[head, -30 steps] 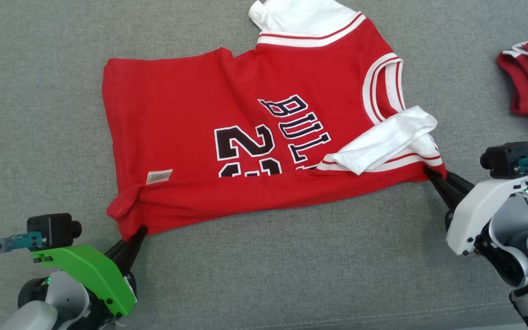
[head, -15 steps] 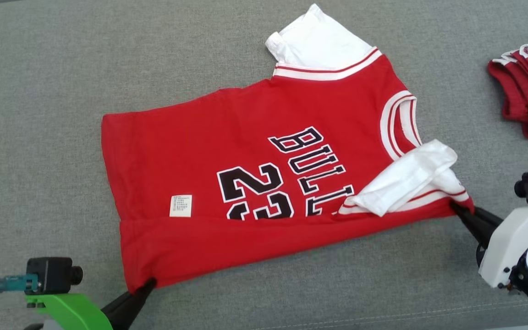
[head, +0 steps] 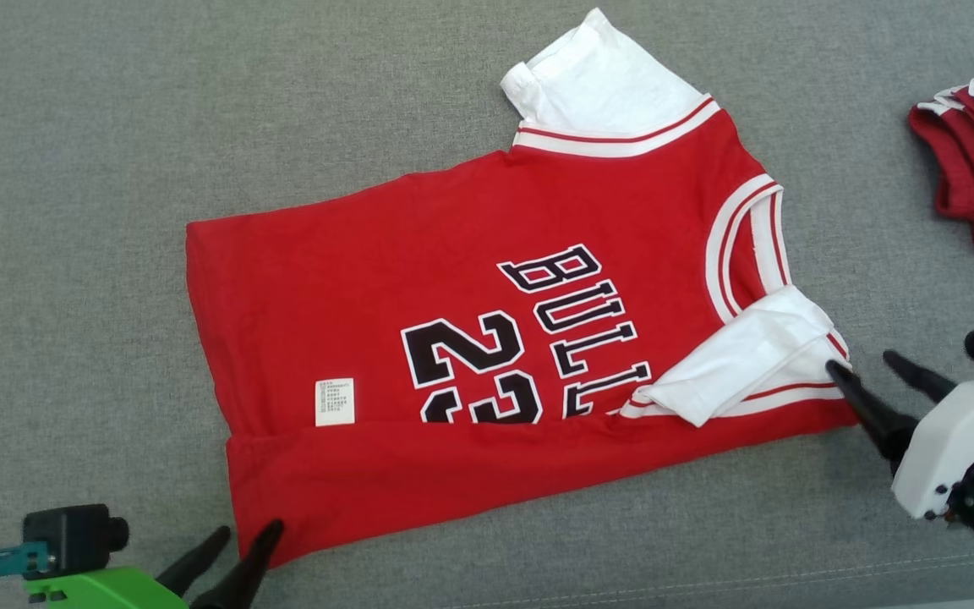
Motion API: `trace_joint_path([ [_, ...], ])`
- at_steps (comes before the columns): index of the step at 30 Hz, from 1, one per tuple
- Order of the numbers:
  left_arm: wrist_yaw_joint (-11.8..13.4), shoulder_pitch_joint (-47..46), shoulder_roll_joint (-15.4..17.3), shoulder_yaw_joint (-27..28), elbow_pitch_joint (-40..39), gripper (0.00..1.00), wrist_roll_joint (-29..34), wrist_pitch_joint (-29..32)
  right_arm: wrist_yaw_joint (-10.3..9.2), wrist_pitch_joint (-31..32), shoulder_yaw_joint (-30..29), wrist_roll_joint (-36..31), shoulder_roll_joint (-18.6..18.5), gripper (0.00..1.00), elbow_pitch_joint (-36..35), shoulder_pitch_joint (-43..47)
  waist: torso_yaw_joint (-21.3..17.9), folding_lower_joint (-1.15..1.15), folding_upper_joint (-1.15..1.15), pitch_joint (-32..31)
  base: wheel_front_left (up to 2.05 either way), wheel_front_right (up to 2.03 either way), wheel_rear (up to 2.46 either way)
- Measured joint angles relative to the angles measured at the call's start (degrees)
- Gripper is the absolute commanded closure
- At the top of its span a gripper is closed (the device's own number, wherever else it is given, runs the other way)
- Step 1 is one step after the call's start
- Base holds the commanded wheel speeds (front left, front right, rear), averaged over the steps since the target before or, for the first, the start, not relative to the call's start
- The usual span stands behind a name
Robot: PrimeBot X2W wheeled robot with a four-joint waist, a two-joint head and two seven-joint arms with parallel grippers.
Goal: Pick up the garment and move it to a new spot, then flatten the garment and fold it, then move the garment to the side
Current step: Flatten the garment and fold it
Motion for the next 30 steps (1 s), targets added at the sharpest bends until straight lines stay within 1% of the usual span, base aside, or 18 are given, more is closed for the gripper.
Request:
trace_joint_path([
  [2,1.31,0.22,1.57,1.48,-1.72,0.00,0.56,-0.83,-0.01,0.00,-1.45,0.21,-0.94,0.00,-2.31,-1.81,0.15,0.00,0.00,0.21,0.00,0.00,0.00],
  [5,3.32,-1.25,3.37,3.52,-3.75,0.00,2.82,-1.42,-0.02,0.79,-1.90,0.03,-2.54,0.00,-5.00,-6.86,0.33,0.00,0.00,1.06,0.00,0.00,0.00],
  [7,4.45,-4.94,3.60,4.57,-3.77,0.00,3.96,-1.26,-0.02,1.99,-1.05,-0.78,-3.39,0.00,-5.14,-11.46,0.47,0.00,0.00,2.00,0.00,0.00,0.00],
  [9,4.95,-9.65,3.61,4.67,-2.63,0.00,6.24,-0.31,-0.02,3.26,0.74,-1.31,-3.49,0.00,-3.79,-16.79,0.70,0.00,0.00,3.14,0.00,0.00,0.00],
  [11,4.89,-15.01,2.27,4.45,-0.48,0.00,7.08,1.02,-0.01,4.05,2.59,-2.26,-3.42,0.00,-1.11,-22.75,1.02,0.00,0.00,4.46,0.00,0.00,0.00],
  [12,4.52,-17.89,1.38,3.91,0.93,0.00,7.71,1.91,-0.02,4.31,3.07,-3.22,-3.10,0.00,0.86,-25.72,1.23,0.00,0.00,5.16,0.00,0.00,0.00],
  [13,3.58,-23.92,-0.70,2.21,4.50,0.00,9.59,3.94,-0.03,4.77,4.71,-5.47,-2.56,0.00,4.70,-30.95,1.87,0.00,0.00,6.56,0.00,0.00,0.00],
  [14,3.05,-26.87,-1.86,1.19,6.56,0.00,10.47,5.12,-0.05,5.13,5.46,-5.78,-1.72,0.00,6.69,-33.34,2.37,0.00,0.00,7.15,0.00,0.00,0.00],
  [16,1.68,-31.71,-4.10,-0.83,9.58,0.00,11.31,7.35,-0.03,5.66,7.40,-6.91,-0.40,0.00,10.46,-37.67,3.56,0.01,0.00,8.13,0.00,0.00,0.00],
  [20,-0.64,-39.83,-8.65,-3.09,14.71,0.00,13.23,9.50,-0.04,4.71,9.11,-9.36,0.41,0.00,17.95,-46.68,5.98,0.01,0.00,10.25,0.00,0.00,0.00],
  [23,-2.58,-43.57,-11.70,-4.31,18.11,0.00,13.22,10.24,-0.03,3.87,10.43,-11.00,0.92,0.00,23.27,-51.41,7.91,0.01,0.00,11.65,0.00,0.00,0.00],
  [30,-6.27,-48.33,-16.46,-7.13,24.10,0.00,13.77,11.09,-0.03,1.34,12.89,-13.17,2.11,0.00,33.28,-58.06,11.70,0.01,0.00,14.43,0.00,0.00,0.00],
])
